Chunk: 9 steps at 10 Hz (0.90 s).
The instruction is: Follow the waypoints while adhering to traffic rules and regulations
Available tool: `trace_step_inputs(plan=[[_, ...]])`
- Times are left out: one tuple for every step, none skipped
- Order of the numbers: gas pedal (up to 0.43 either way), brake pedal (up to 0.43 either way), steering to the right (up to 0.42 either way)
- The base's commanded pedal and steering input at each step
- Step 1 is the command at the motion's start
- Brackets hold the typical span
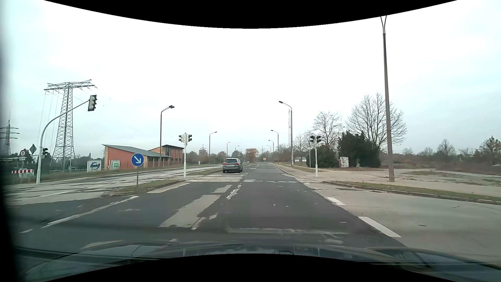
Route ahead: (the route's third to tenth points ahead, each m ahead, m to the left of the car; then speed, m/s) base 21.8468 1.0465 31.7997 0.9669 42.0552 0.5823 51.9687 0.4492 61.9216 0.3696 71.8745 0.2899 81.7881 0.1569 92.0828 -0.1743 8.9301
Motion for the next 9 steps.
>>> trace_step_inputs(plan=[[0.350,0.000,-0.001],[0.350,0.000,-0.001],[0.350,0.000,0.001],[0.339,0.000,0.004],[0.339,0.000,0.005],[0.339,0.000,0.005],[0.331,0.000,0.005],[0.319,0.000,0.005],[0.311,0.000,0.005]])
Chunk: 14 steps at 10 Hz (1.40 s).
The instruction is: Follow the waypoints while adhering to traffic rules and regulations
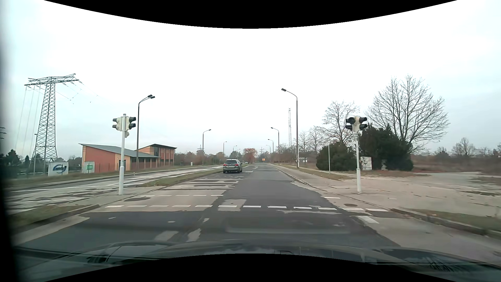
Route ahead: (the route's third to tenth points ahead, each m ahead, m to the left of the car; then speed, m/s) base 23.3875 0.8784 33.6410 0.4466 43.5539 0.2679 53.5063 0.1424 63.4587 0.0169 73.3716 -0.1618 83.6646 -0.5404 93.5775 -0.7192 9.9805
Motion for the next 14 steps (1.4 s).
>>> trace_step_inputs(plan=[[0.311,0.000,0.005],[0.287,0.000,0.005],[0.280,0.000,0.004],[0.268,0.000,0.004],[0.268,0.000,0.004],[0.260,0.000,0.004],[0.260,0.000,0.003],[0.260,0.000,0.002],[0.248,0.000,0.001],[0.228,0.000,0.001],[0.228,0.000,0.001],[0.228,0.000,0.001],[0.228,0.000,0.000],[0.228,0.000,0.001]])
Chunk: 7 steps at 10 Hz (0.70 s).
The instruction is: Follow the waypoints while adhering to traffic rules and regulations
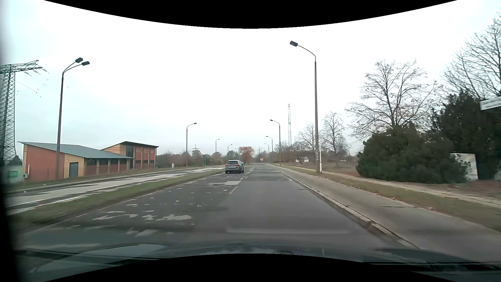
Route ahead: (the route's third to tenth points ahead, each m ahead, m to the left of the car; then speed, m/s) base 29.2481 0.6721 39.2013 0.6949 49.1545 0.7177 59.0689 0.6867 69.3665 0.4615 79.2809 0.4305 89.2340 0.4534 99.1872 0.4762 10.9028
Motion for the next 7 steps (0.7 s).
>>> trace_step_inputs(plan=[[0.228,0.000,0.001],[0.197,0.000,0.000],[0.209,0.000,0.001],[0.209,0.000,0.001],[0.209,0.000,0.001],[0.209,0.000,0.001],[0.209,0.000,0.001]])
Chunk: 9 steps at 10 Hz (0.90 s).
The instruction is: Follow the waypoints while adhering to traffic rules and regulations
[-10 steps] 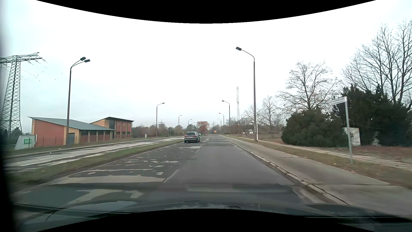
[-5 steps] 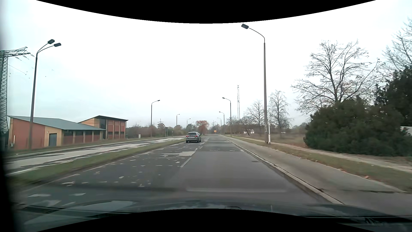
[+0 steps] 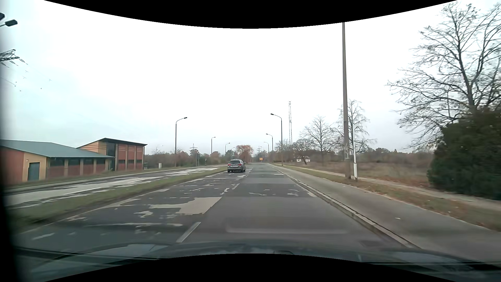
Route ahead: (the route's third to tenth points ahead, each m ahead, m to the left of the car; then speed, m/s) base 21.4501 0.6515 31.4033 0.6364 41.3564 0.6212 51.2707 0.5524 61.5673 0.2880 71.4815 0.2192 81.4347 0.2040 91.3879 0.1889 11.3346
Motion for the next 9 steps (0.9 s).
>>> trace_step_inputs(plan=[[0.220,0.000,0.000],[0.220,0.000,0.001],[0.220,0.000,0.000],[0.220,0.000,0.001],[0.220,0.000,0.001],[0.220,0.000,0.000],[0.220,0.000,-0.001],[0.220,0.000,-0.003],[0.220,0.000,-0.003]])
